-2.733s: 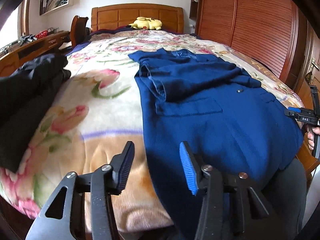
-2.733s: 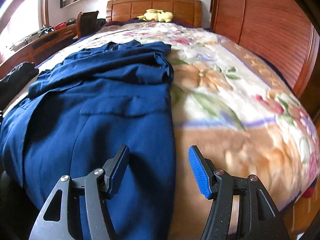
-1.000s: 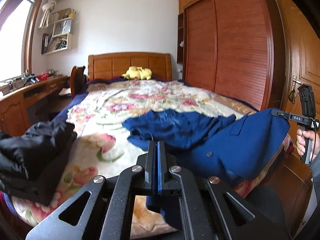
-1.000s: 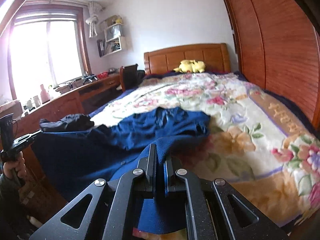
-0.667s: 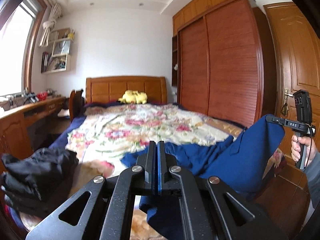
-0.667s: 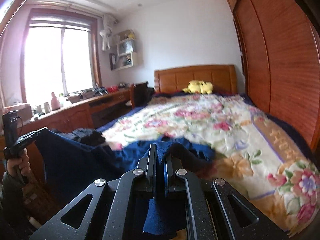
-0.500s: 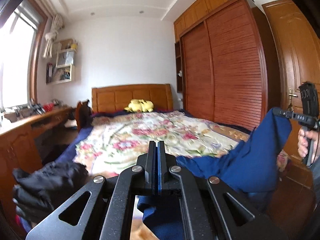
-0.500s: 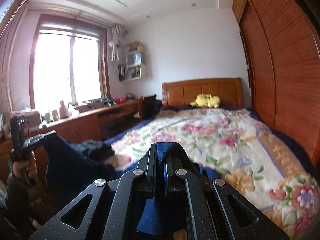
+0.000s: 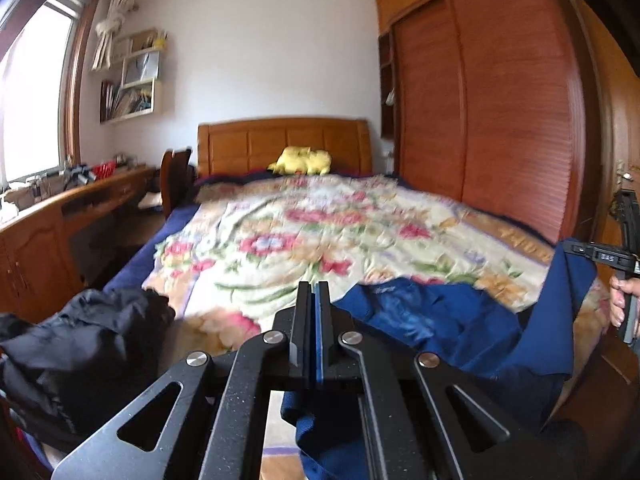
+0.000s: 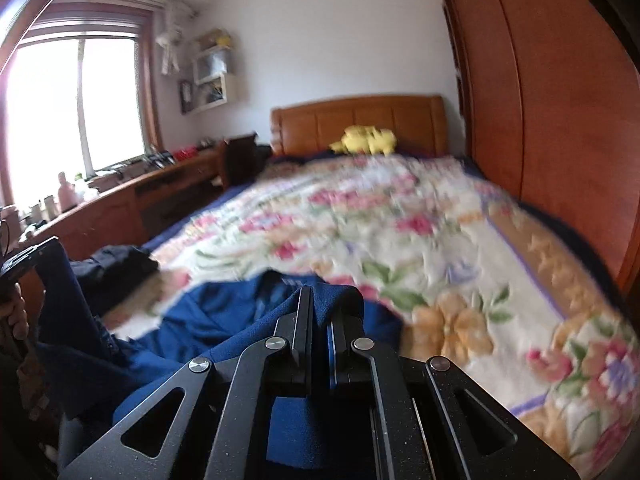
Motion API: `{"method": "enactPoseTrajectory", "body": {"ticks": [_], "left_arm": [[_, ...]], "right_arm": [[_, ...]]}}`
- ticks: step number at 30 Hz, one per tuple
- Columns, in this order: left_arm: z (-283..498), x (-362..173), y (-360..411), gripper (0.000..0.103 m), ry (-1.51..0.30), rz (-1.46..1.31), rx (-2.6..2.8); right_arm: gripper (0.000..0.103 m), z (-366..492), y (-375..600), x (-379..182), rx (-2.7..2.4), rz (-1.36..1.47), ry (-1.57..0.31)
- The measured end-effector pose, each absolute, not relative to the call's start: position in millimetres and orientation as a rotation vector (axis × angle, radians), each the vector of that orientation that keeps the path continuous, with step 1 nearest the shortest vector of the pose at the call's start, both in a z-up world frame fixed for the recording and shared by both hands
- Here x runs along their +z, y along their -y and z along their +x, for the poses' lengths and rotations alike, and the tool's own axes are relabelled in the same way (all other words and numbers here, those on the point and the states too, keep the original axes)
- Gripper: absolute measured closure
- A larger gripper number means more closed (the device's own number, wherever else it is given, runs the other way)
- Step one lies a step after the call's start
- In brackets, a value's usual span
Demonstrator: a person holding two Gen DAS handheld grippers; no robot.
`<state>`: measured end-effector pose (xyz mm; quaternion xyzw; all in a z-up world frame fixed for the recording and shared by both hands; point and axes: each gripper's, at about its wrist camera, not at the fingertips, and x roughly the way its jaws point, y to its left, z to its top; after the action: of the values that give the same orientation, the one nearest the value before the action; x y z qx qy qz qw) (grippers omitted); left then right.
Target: Fold large clothes
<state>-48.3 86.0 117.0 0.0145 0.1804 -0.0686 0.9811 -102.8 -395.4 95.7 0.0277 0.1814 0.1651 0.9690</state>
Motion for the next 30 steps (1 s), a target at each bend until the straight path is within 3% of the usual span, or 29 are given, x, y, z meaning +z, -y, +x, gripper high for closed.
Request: {"method": "enactPoseTrajectory", "body": {"ticks": [11,25,30], "left_arm": [[48,72,-85,0.101,-0.462,0.046,-0.075],[161,88,-77,0.101,-0.458,0.096,0.045],[178,81,-71,0.101,-0.490,0.073,0.021]], "right_arm": [[0.098,24,358,83,0.302,0.013,-0.455],[0.098,177,312,96,0.140,-0.104,-0.428],[0.098,211,298,77,0.061,-0.115,-0.523]]}}
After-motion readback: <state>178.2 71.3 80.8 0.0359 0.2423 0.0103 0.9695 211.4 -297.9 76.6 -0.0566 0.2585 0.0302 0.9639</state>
